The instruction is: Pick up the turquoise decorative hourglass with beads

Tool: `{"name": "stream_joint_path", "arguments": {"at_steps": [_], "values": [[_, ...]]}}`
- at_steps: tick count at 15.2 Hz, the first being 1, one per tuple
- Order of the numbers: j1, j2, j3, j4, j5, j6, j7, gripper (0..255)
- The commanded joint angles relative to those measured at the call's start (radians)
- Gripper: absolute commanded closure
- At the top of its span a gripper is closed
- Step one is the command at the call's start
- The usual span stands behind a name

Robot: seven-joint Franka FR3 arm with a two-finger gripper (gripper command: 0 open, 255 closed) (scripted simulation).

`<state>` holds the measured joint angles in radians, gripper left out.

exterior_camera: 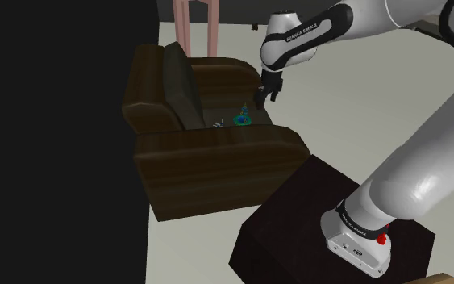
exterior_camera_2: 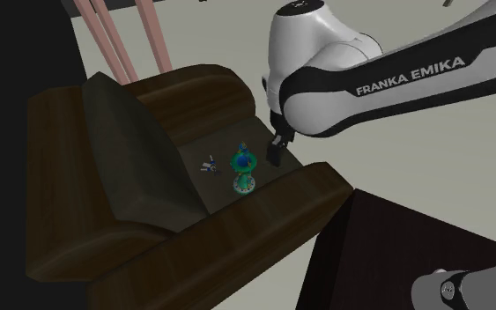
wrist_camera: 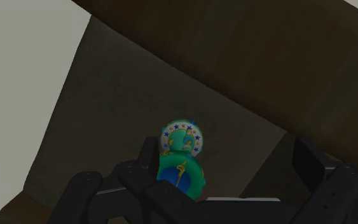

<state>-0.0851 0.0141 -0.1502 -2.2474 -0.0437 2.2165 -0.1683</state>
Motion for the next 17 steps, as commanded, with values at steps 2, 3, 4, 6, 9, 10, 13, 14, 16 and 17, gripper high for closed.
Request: {"name": "stream_joint_path", "arguments": {"at_steps": [2, 3, 4, 6, 9, 10, 13, 14, 16, 17], "values": [[-0.013, 0.125, -0.009, 0.087, 0.037, 0.042, -0.048, 0], [-0.018, 0.165, -0.009, 0.117, 0.049, 0.052, -0.062, 0], [-0.024, 0.204, -0.008, 0.149, 0.062, 0.061, -0.076, 0], [-0.037, 0.284, -0.004, 0.216, 0.086, 0.074, -0.102, 0], [-0.059, 0.403, 0.005, 0.328, 0.119, 0.084, -0.136, 0], [-0.067, 0.442, 0.009, 0.368, 0.128, 0.084, -0.146, 0], [-0.091, 0.564, 0.022, 0.500, 0.153, 0.076, -0.172, 0], [-0.094, 0.575, 0.024, 0.512, 0.154, 0.075, -0.174, 0], [-0.095, 0.593, 0.026, 0.511, 0.157, 0.093, -0.175, 0], [-0.096, 0.602, 0.027, 0.511, 0.159, 0.102, -0.176, 0]]}}
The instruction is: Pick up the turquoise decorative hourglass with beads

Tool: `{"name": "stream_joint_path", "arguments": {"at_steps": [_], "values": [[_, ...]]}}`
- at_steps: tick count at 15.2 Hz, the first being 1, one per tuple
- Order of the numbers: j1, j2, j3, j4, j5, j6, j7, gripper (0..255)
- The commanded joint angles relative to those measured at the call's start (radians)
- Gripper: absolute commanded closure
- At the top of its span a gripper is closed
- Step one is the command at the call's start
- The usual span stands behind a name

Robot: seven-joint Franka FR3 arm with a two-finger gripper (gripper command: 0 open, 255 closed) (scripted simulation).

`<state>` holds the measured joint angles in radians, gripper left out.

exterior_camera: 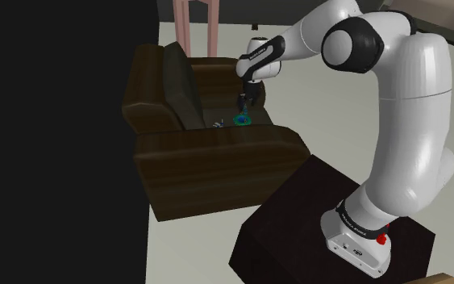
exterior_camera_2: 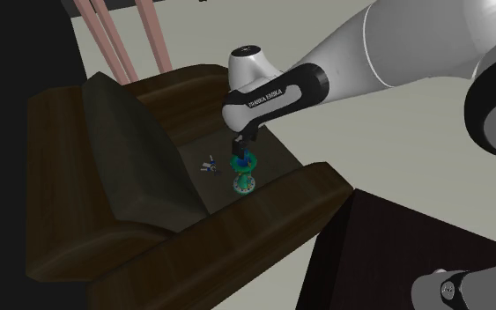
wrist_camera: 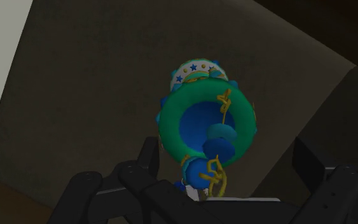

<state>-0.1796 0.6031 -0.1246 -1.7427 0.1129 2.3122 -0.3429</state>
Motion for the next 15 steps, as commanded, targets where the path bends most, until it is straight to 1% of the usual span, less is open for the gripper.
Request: {"name": "stream_joint_path", "arguments": {"at_steps": [1, 4, 6, 7, 15], "values": [[-0.002, 0.022, 0.003, 0.007, 0.003, 0.016, -0.003, 0], [-0.005, 0.055, 0.007, 0.009, 0.008, 0.047, -0.006, 0], [-0.005, 0.055, 0.007, 0.009, 0.008, 0.047, -0.006, 0], [-0.005, 0.055, 0.007, 0.008, 0.008, 0.047, -0.006, 255], [-0.005, 0.055, 0.007, 0.008, 0.008, 0.047, -0.006, 255]]}}
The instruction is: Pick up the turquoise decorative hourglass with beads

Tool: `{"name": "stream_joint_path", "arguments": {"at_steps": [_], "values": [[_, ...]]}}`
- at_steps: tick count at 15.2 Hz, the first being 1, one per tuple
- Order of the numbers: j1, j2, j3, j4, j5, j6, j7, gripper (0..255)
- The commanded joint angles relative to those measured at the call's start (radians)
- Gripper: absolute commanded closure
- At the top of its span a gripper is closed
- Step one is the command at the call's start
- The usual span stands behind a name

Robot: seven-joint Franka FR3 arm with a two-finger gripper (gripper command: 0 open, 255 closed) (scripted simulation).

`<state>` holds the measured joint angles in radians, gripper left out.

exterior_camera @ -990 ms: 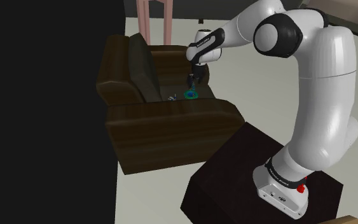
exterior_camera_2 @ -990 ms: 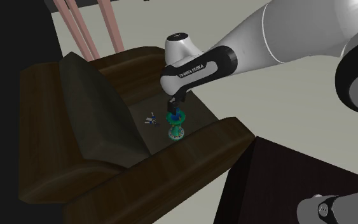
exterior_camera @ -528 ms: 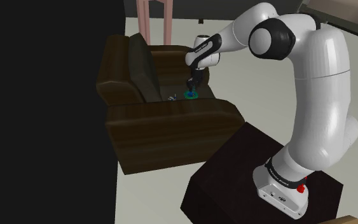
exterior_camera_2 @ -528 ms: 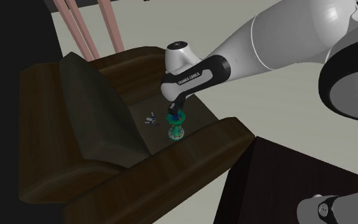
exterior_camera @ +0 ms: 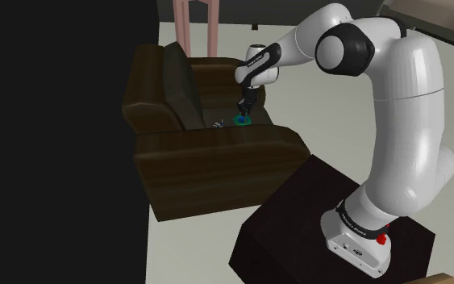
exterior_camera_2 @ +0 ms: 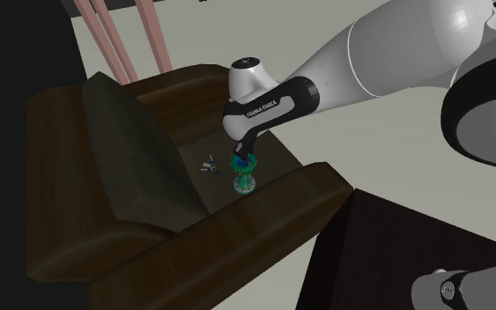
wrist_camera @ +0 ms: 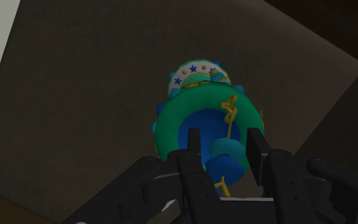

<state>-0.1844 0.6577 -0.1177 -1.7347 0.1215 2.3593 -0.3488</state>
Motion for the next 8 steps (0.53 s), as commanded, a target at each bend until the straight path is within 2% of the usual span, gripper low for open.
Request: {"name": "stream_joint_path", "arguments": {"at_steps": [1, 8], "values": [[0.000, 0.001, 0.000, 0.001, 0.000, 0.000, 0.000, 255], [0.005, -0.064, -0.008, -0.001, -0.010, -0.063, 0.006, 255]]}}
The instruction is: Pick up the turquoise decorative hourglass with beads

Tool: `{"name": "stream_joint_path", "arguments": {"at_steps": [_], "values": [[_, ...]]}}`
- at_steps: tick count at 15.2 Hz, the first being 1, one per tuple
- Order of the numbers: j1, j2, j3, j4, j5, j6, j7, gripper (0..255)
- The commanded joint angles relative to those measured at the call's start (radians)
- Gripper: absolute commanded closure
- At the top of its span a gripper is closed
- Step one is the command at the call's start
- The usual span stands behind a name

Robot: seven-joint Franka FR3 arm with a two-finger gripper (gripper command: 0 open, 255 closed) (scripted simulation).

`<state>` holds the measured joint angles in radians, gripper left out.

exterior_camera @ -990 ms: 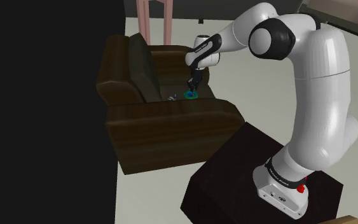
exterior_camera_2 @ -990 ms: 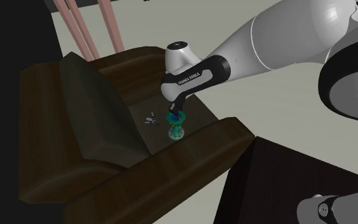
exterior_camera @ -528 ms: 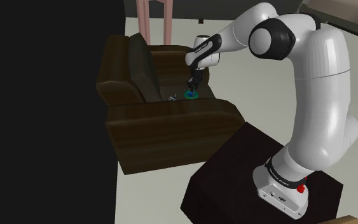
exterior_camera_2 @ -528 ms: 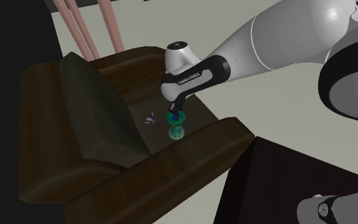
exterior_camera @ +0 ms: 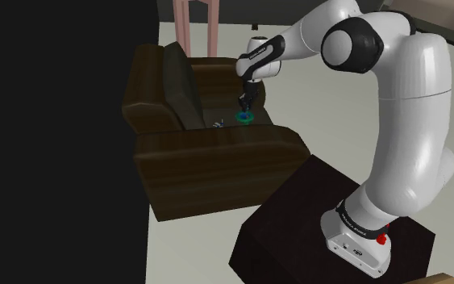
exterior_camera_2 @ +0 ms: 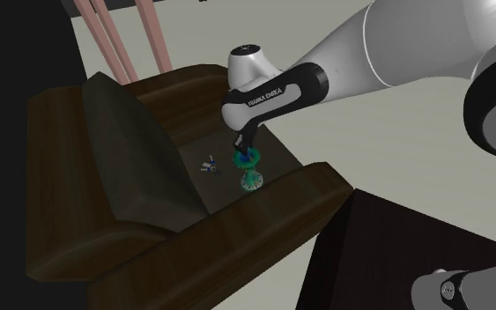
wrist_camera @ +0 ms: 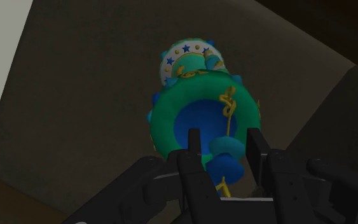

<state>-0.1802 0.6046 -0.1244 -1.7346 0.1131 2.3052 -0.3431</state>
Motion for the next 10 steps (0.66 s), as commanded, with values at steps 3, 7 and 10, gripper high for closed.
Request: {"name": "stream_joint_path", "arguments": {"at_steps": [3, 7, 10], "values": [[0.003, -0.036, -0.004, 0.002, -0.006, -0.037, 0.004, 255], [0.005, -0.069, -0.008, 0.008, -0.011, -0.076, 0.007, 255], [0.006, -0.077, -0.009, 0.011, -0.013, -0.087, 0.008, 255]]}}
